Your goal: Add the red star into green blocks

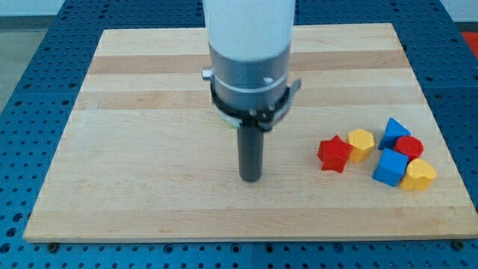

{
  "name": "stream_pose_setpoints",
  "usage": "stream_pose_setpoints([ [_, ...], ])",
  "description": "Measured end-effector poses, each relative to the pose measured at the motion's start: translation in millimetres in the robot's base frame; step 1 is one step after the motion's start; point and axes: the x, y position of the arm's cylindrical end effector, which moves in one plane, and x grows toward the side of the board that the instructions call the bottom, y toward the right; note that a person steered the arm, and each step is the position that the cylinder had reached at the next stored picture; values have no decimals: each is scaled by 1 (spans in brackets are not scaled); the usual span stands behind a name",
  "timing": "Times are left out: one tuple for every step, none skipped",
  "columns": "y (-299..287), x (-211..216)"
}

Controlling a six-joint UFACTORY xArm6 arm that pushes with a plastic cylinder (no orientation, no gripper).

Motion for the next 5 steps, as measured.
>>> stream_pose_setpoints([
  [39,15],
  [80,13],
  [104,6],
  [108,2],
  [116,-1],
])
